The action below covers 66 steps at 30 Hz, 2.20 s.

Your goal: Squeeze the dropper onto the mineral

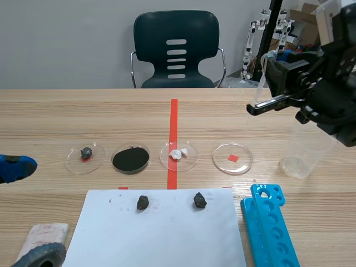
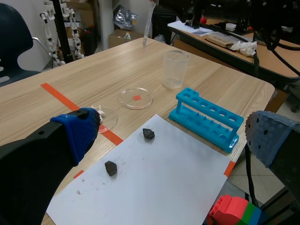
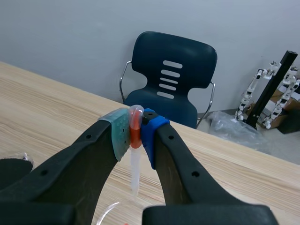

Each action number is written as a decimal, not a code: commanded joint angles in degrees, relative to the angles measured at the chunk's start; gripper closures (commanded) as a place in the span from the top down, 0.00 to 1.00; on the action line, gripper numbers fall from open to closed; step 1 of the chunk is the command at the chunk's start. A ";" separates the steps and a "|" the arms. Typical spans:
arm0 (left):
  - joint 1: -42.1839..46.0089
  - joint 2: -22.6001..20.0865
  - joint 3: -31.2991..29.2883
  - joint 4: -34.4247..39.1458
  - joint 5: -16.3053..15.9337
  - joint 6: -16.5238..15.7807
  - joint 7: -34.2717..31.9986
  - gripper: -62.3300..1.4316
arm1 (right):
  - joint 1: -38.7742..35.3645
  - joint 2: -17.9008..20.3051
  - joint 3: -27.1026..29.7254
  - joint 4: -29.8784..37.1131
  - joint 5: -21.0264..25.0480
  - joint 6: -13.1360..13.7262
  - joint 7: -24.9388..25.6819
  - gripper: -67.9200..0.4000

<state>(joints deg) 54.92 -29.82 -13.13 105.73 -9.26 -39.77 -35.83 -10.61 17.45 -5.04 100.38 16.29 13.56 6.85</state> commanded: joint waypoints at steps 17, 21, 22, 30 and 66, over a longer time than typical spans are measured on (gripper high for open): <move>0.42 0.26 0.31 0.66 -0.79 -0.11 -0.79 1.00 | 15.61 -3.23 -11.56 -11.72 0.81 0.02 -0.26 0.10; 0.42 0.26 0.31 0.66 -0.79 -0.11 -0.79 1.00 | 18.88 -4.42 -13.90 -16.59 0.81 0.00 0.11 0.10; 0.42 0.26 0.31 0.66 -0.79 -0.11 -0.79 1.00 | 19.63 -4.72 -14.40 -17.75 0.81 0.00 0.11 0.10; 0.42 0.26 0.31 0.66 -0.79 -0.11 -0.79 1.00 | 23.80 -7.21 -17.42 -25.49 0.81 0.02 0.79 0.10; 0.42 0.26 0.31 0.66 -0.79 -0.11 -0.79 1.00 | 23.61 -8.57 -22.80 -29.00 0.76 0.20 -0.15 0.10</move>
<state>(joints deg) 54.92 -29.82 -13.13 105.73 -9.26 -39.77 -35.83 12.34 8.91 -27.83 71.02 16.51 13.93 5.89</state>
